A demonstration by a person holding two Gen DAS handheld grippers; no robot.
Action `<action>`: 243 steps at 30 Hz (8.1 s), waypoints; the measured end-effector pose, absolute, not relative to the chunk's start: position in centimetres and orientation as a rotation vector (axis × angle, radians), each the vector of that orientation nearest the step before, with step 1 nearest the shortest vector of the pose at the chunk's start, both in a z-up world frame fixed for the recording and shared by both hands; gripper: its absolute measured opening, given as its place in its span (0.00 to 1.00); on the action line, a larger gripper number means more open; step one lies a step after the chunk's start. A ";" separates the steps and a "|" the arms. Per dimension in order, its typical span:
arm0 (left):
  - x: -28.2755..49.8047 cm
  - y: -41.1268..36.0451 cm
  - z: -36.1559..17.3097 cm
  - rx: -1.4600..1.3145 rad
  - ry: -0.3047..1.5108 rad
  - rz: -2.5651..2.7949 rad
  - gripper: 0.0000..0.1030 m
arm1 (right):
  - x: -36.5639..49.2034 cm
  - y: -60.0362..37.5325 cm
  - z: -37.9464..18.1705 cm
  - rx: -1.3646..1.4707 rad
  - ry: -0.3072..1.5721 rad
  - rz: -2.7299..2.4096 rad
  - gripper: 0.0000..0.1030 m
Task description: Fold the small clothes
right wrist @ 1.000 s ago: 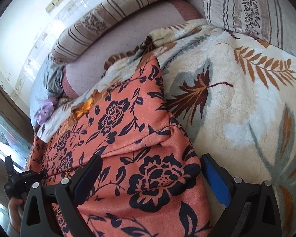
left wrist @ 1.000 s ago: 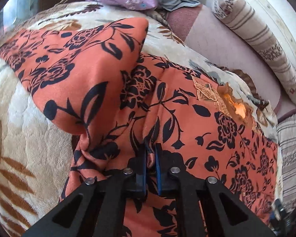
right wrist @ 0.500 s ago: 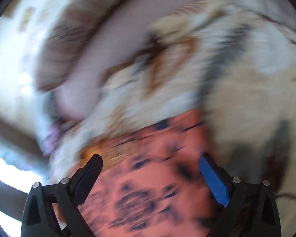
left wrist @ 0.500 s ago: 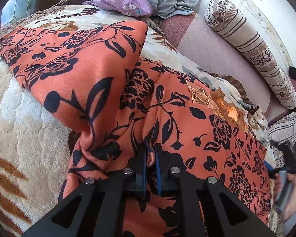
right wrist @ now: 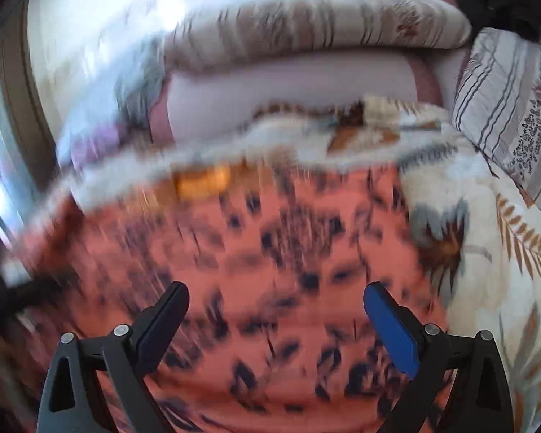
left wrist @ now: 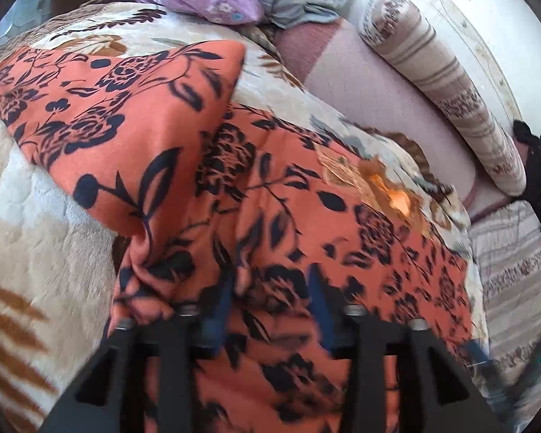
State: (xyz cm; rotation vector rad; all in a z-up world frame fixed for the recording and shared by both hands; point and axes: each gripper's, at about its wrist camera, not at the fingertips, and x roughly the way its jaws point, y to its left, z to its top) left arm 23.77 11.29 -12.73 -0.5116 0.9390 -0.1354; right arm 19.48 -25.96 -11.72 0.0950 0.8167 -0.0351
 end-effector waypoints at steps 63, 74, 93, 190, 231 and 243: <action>20.7 15.5 -7.1 -0.498 0.743 0.061 0.78 | 19.0 -30.4 -13.5 0.433 0.827 0.082 0.98; 20.7 19.7 -9.7 -0.672 0.735 0.079 0.78 | 28.1 -31.3 -10.2 0.621 0.976 0.013 0.77; 23.2 18.0 -12.4 -0.565 0.920 0.068 0.82 | 24.8 -31.3 -13.0 0.312 1.112 -0.187 0.56; -2.2 19.6 -10.9 -0.412 1.061 -0.031 0.08 | -4.8 -37.9 -13.7 0.765 1.087 0.204 0.10; 6.6 19.0 -2.9 -0.396 0.969 -0.137 0.07 | 3.1 -39.9 -7.6 0.876 1.007 0.277 0.07; 32.2 16.8 -9.9 -0.291 1.036 0.021 0.91 | 28.3 -44.3 -10.9 0.835 0.941 0.021 0.87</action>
